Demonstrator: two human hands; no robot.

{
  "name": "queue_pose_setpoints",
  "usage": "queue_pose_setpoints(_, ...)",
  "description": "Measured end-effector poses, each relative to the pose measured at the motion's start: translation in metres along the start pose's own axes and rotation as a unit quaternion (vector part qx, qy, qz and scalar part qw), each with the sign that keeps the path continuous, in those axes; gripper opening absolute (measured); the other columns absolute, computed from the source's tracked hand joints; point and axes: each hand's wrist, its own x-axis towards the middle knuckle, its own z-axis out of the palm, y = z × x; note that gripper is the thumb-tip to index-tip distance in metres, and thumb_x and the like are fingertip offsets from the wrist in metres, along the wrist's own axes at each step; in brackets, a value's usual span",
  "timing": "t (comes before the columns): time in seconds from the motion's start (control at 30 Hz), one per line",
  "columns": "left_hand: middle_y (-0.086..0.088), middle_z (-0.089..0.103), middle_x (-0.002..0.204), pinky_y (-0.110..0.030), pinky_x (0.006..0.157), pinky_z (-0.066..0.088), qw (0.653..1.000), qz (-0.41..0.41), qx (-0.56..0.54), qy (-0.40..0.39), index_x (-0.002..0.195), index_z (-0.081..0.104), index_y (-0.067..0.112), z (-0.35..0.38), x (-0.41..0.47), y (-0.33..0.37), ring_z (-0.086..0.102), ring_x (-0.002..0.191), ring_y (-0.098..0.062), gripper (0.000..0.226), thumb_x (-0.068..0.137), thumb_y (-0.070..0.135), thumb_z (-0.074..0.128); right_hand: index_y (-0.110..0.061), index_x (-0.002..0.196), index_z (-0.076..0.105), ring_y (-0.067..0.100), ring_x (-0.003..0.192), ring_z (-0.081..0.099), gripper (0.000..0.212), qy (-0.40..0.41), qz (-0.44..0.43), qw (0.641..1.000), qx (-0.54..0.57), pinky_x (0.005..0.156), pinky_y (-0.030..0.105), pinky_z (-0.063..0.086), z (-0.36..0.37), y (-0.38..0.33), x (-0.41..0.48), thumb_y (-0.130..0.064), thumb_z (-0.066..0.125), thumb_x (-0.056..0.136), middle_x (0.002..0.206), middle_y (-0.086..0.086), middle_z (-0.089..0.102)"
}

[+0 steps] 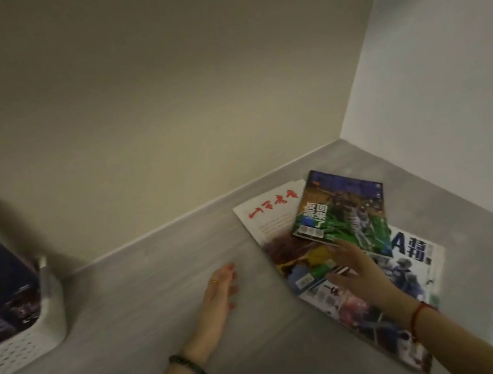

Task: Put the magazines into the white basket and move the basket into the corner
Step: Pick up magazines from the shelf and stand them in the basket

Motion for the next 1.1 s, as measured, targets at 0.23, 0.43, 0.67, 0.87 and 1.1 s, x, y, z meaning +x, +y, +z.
queue_pose_setpoints(0.23,-0.004,0.048,0.127,-0.035,0.088,0.040,0.982,-0.123,-0.112,-0.085,0.129,0.043,0.013,0.108,0.045,0.014,0.052,0.108,-0.024,0.044,0.093,0.037,0.035,-0.020,0.138,0.028,0.025,0.119,0.048,0.075,0.029,0.033,0.991,-0.124,0.095,0.034,0.046,-0.075,0.042,0.041,-0.019,0.070,0.076,0.143,0.008,0.038)
queue_pose_setpoints(0.43,-0.001,0.048,0.122,-0.031,0.095,0.032,0.986,-0.141,-0.076,-0.044,0.128,0.043,0.018,0.152,0.106,0.020,0.047,0.116,-0.022,0.051,0.089,0.050,0.036,-0.028,0.142,0.019,0.023,0.141,0.015,0.082,-0.084,0.040,0.956,-0.278,0.115,0.037,0.022,-0.092,0.070,0.067,-0.046,0.064,0.075,0.154,0.001,0.010)
queue_pose_setpoints(0.67,-0.003,0.071,0.089,-0.037,0.075,0.055,0.976,-0.050,0.196,-0.083,0.096,0.064,0.013,0.187,0.148,0.033,0.066,0.081,-0.018,0.032,0.090,0.038,0.046,-0.039,0.130,0.040,0.020,0.137,0.023,0.051,-0.077,0.027,0.959,-0.270,0.115,0.035,0.021,-0.104,0.078,0.078,-0.052,0.052,0.082,0.151,-0.008,0.021)
queue_pose_setpoints(0.87,-0.004,0.061,0.120,-0.041,0.093,0.050,0.968,0.012,0.208,-0.141,0.123,0.050,0.019,0.187,0.142,0.028,0.061,0.106,-0.022,0.030,0.095,0.017,0.039,-0.023,0.121,0.048,0.020,0.118,0.044,0.042,0.016,0.105,0.983,-0.150,0.103,0.033,0.037,-0.122,0.074,0.092,-0.031,0.062,0.082,0.135,0.008,0.043)
queue_pose_setpoints(1.1,0.004,0.071,0.092,-0.023,0.043,0.054,0.998,0.005,0.016,-0.068,0.113,0.052,0.031,0.148,0.098,0.019,0.070,0.065,-0.013,0.029,0.092,0.013,0.044,-0.009,0.141,0.016,0.038,0.128,0.037,0.075,0.131,0.181,0.969,0.102,0.101,0.050,0.038,-0.122,0.036,0.116,-0.020,0.061,0.083,0.147,0.020,0.029)
